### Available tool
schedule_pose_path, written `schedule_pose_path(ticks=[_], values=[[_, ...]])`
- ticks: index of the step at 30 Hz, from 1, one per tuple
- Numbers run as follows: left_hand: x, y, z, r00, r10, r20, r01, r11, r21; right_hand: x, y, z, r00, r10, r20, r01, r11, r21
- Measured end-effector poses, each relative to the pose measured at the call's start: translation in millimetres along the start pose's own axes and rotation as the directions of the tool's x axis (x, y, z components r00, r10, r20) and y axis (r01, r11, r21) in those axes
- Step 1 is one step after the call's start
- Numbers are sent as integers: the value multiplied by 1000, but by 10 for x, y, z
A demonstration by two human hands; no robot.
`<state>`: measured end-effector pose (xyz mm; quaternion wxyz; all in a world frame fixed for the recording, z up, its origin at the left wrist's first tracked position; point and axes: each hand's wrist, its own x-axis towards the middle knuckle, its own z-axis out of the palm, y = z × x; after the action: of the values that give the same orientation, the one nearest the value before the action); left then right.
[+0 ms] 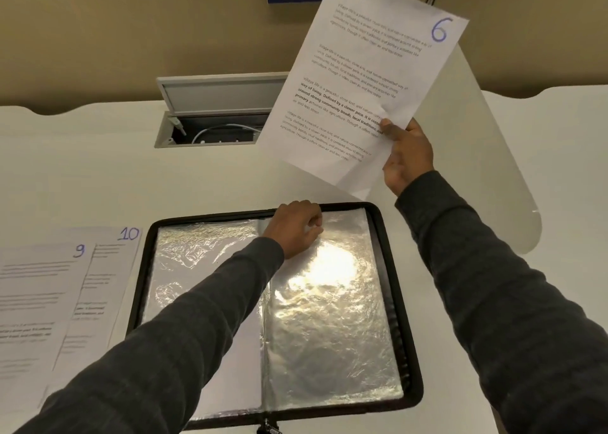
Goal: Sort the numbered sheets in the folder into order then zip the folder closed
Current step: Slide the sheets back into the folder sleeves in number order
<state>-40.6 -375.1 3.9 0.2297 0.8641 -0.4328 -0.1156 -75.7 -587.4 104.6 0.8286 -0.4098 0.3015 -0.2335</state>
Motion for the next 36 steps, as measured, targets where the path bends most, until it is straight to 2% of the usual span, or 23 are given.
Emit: schedule_pose_path(ticks=[3, 14, 24, 29, 34, 36], values=[[4, 31, 45, 1000, 6, 30, -7, 999, 37, 14, 27, 1, 1000, 1, -4, -1, 1000, 5], [-30, 95, 95, 992, -91, -90, 91, 996, -13, 56, 162, 5, 1000, 10, 18, -10, 1000, 8], [-58, 69, 160, 995, 14, -95, -18, 999, -36, 90, 224, 53, 1000, 4, 18, -4, 1000, 8], [-57, 88, 248, 986, 122, -110, -110, 988, 104, 94, 237, 71, 1000, 8, 25, -8, 1000, -3], [-25, 104, 282, 995, 77, -69, -66, 986, 155, 108, 261, 71, 1000, 6, 27, -6, 1000, -12], [2, 115, 270, 998, 52, -29, -49, 993, 109, 107, 264, 70, 1000, 7, 27, -6, 1000, -12]])
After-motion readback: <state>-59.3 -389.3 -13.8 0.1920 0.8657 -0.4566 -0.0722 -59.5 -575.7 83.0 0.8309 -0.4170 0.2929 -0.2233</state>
